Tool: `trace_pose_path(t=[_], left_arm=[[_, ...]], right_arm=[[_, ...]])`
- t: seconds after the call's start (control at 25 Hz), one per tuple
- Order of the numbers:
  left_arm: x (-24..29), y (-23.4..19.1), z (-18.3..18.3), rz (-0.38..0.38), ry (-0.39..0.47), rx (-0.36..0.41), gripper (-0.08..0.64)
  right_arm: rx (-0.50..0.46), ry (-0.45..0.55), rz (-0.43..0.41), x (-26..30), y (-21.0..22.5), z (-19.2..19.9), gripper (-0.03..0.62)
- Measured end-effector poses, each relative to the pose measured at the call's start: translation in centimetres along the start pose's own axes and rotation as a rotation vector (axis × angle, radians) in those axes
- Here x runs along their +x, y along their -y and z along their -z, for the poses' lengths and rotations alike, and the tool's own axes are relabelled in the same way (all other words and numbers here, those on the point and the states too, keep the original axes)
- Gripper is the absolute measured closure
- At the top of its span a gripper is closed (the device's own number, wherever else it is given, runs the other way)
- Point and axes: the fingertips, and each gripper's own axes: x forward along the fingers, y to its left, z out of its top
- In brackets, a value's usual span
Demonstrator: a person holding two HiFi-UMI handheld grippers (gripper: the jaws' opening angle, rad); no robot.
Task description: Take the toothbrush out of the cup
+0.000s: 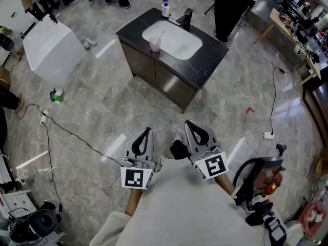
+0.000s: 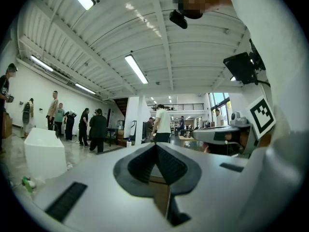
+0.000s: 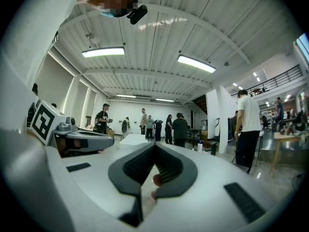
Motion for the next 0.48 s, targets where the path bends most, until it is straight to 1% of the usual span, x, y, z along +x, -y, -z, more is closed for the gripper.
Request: trace_pose_path(t=[0.08, 0.16, 0.48], left_arm=[[-0.1, -0.9, 0.0, -0.024, -0.004, 0.003, 0.557], [-0.3, -1.6, 0.4, -0.037, 0.000, 0.024, 0.557], [1.3, -3.0, 0.8, -0.050, -0.004, 0.031, 0.557]], right_arm=[[0.002, 0.016, 0.030, 0.0, 1.1, -0.2, 0.589], [-0.012, -0.002, 0.043, -0.1, 1.8, 0.3, 0.589], [-0.018, -0.002, 0.044, 2.2, 2.8, 0.7, 0.589]])
